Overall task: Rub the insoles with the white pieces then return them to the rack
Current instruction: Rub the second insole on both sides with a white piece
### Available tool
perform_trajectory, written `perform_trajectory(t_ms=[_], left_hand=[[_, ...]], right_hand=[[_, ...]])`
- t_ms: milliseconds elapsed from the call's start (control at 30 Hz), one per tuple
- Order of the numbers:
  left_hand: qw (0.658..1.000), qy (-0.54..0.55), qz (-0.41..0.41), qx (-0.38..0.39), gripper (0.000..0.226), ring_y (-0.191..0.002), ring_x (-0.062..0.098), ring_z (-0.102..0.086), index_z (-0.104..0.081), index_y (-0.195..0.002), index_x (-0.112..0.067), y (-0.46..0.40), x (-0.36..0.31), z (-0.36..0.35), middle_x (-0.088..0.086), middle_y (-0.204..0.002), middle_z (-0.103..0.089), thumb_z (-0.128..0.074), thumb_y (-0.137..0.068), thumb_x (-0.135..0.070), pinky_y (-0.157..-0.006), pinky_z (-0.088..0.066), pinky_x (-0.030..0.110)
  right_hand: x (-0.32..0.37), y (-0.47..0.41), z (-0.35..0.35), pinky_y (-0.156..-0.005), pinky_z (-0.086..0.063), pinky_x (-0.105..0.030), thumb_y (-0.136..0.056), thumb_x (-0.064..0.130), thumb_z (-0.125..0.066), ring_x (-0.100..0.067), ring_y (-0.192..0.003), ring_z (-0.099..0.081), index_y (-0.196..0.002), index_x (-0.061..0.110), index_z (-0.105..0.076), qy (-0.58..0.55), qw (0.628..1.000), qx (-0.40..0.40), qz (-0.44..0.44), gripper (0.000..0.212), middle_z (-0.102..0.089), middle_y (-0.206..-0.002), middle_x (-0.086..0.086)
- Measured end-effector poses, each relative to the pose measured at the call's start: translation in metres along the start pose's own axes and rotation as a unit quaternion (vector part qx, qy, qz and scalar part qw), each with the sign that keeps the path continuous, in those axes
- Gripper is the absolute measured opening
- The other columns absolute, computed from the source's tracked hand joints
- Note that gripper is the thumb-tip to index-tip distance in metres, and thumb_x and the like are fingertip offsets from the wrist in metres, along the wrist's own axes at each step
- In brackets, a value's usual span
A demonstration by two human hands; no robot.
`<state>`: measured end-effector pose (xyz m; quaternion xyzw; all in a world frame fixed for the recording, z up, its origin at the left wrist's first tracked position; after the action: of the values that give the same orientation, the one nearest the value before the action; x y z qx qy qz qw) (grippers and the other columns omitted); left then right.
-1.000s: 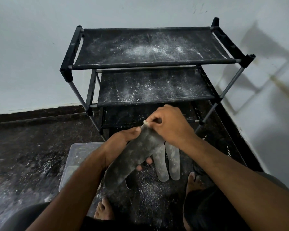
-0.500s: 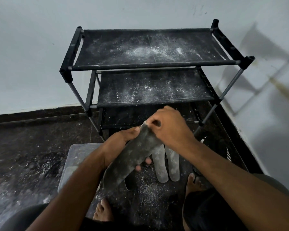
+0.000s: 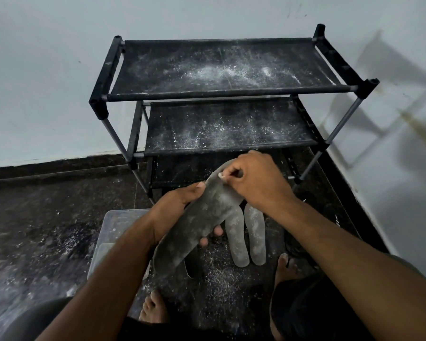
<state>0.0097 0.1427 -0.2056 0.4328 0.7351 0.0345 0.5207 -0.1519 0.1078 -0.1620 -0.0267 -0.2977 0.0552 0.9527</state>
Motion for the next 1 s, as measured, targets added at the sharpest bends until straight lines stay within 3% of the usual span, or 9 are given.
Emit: perform_trajectory(t_ms=[100, 233, 333, 400, 533, 700, 767, 867, 1000], left_hand=[[1.000, -0.006, 0.001, 0.002, 0.043, -0.078, 0.040, -0.066, -0.053, -0.142, -0.012, 0.000, -0.001, 0.000, 0.034, -0.101, -0.063, -0.036, -0.110, -0.036, -0.053, -0.057, 0.039], [1.000, -0.013, 0.000, -0.016, 0.043, -0.075, 0.040, -0.067, -0.053, -0.141, -0.012, 0.000, 0.000, 0.002, 0.032, -0.102, -0.066, -0.035, -0.111, -0.037, -0.053, -0.056, 0.039], [1.000, -0.007, -0.002, -0.010, 0.045, -0.073, 0.038, -0.066, -0.053, -0.141, -0.012, 0.002, -0.003, 0.000, 0.032, -0.095, -0.065, -0.036, -0.110, -0.039, -0.053, -0.055, 0.038], [1.000, -0.012, -0.002, -0.014, 0.046, -0.069, 0.037, -0.066, -0.053, -0.140, -0.009, 0.003, -0.004, 0.000, 0.031, -0.091, -0.066, -0.036, -0.110, -0.040, -0.052, -0.055, 0.037], [1.000, -0.010, 0.005, -0.018, 0.049, -0.069, 0.037, -0.066, -0.050, -0.142, -0.007, 0.004, -0.003, -0.001, 0.027, -0.089, -0.069, -0.036, -0.109, -0.040, -0.051, -0.053, 0.036], [1.000, -0.002, 0.007, -0.012, 0.048, -0.072, 0.037, -0.065, -0.052, -0.141, -0.008, 0.004, -0.004, -0.001, 0.029, -0.091, -0.066, -0.038, -0.108, -0.040, -0.053, -0.053, 0.036], [1.000, -0.008, 0.006, -0.017, 0.049, -0.076, 0.038, -0.064, -0.053, -0.141, -0.009, 0.003, -0.002, 0.001, 0.029, -0.095, -0.066, -0.039, -0.107, -0.041, -0.054, -0.053, 0.036], [0.999, -0.012, 0.000, -0.031, 0.049, -0.078, 0.038, -0.064, -0.053, -0.142, -0.010, 0.003, -0.001, 0.003, 0.030, -0.101, -0.066, -0.040, -0.106, -0.041, -0.056, -0.051, 0.037], [1.000, -0.010, -0.004, -0.027, 0.051, -0.065, 0.035, -0.065, -0.052, -0.140, -0.004, 0.006, -0.005, -0.001, 0.028, -0.087, -0.067, -0.037, -0.108, -0.040, -0.053, -0.050, 0.036]], right_hand=[[0.002, 0.003, 0.002, -0.083, -0.041, -0.016, -0.087, 0.028, -0.072, 0.004, -0.085, -0.048, -0.090, 0.030, -0.075, 0.018, 1.000, -0.005, 0.013, 0.005, -0.063, -0.091, 0.015], [0.012, 0.010, -0.015, -0.074, -0.055, -0.022, -0.084, 0.030, -0.076, 0.004, -0.080, -0.060, -0.087, 0.032, -0.076, -0.052, 0.995, 0.083, 0.030, 0.003, -0.067, -0.086, 0.018], [-0.001, -0.001, 0.004, -0.082, -0.052, -0.024, -0.084, 0.033, -0.075, 0.002, -0.082, -0.056, -0.085, 0.033, -0.075, -0.022, 1.000, -0.001, -0.001, 0.002, -0.063, -0.086, 0.020], [0.000, 0.000, 0.008, -0.091, -0.049, -0.027, -0.084, 0.028, -0.075, 0.001, -0.083, -0.058, -0.086, 0.029, -0.076, -0.049, 0.999, -0.014, 0.006, 0.002, -0.066, -0.085, 0.021], [0.010, 0.010, -0.008, -0.072, -0.054, -0.020, -0.082, 0.029, -0.077, 0.005, -0.075, -0.063, -0.086, 0.030, -0.077, -0.063, 0.993, 0.095, 0.026, 0.004, -0.066, -0.081, 0.022], [-0.006, 0.000, 0.015, -0.082, -0.053, -0.021, -0.085, 0.026, -0.074, 0.005, -0.076, -0.059, -0.089, 0.026, -0.076, -0.038, 0.999, -0.027, -0.013, 0.004, -0.066, -0.089, 0.017], [0.001, 0.006, -0.001, -0.068, -0.052, -0.015, -0.085, 0.024, -0.075, 0.003, -0.073, -0.061, -0.092, 0.026, -0.076, -0.030, 0.999, 0.035, 0.006, 0.007, -0.069, -0.095, 0.012], [0.007, 0.011, -0.011, -0.066, -0.058, -0.026, -0.082, 0.027, -0.078, 0.000, -0.068, -0.065, -0.085, 0.028, -0.077, -0.045, 0.995, 0.091, 0.016, 0.003, -0.070, -0.081, 0.017], [-0.009, -0.001, 0.012, -0.074, -0.054, -0.021, -0.083, 0.031, -0.076, 0.002, -0.075, -0.060, -0.085, 0.029, -0.076, -0.017, 1.000, -0.016, -0.021, 0.004, -0.066, -0.088, 0.016]])
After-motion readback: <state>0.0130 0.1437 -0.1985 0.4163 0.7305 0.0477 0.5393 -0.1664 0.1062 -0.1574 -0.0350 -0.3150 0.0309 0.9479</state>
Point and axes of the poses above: each hand's wrist, its own y-axis away from the middle knuckle, its own z-axis out of the back of the hand, x = y × z, the point moved 5 cm from there along -y, towards the middle knuckle
